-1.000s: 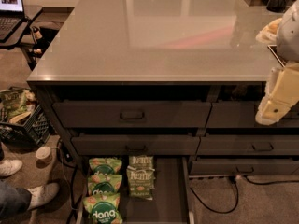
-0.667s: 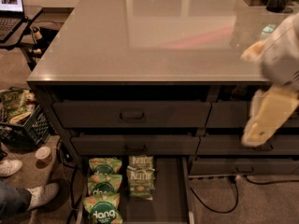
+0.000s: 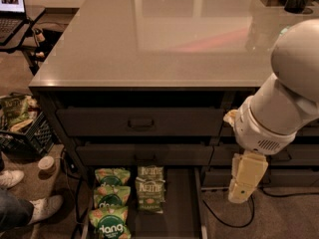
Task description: Pick green jalapeno chip bag from bottom drawer and place on counter
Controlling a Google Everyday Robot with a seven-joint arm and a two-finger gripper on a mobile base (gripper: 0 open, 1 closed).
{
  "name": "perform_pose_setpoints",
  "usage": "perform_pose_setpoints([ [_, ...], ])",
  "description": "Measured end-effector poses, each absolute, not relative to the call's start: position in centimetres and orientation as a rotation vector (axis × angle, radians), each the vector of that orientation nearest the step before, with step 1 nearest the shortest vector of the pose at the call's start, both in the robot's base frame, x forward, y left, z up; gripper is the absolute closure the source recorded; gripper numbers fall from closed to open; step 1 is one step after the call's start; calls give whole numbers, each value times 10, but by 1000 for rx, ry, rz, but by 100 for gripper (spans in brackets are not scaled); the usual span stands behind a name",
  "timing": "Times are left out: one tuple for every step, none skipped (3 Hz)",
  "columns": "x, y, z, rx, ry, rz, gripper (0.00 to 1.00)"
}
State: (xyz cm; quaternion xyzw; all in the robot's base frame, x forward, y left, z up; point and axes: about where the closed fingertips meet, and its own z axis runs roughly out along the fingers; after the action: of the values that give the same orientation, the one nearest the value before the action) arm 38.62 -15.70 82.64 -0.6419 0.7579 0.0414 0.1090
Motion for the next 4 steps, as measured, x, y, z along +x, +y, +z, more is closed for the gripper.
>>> perform_pose_setpoints([
  [386, -157, 826, -1888, 2229, 122, 0],
  [381, -151, 816, -1898, 2209, 183, 0],
  [378, -127, 773, -1926, 2200, 286, 0],
  [382, -106, 714, -1929, 2216, 384, 0],
])
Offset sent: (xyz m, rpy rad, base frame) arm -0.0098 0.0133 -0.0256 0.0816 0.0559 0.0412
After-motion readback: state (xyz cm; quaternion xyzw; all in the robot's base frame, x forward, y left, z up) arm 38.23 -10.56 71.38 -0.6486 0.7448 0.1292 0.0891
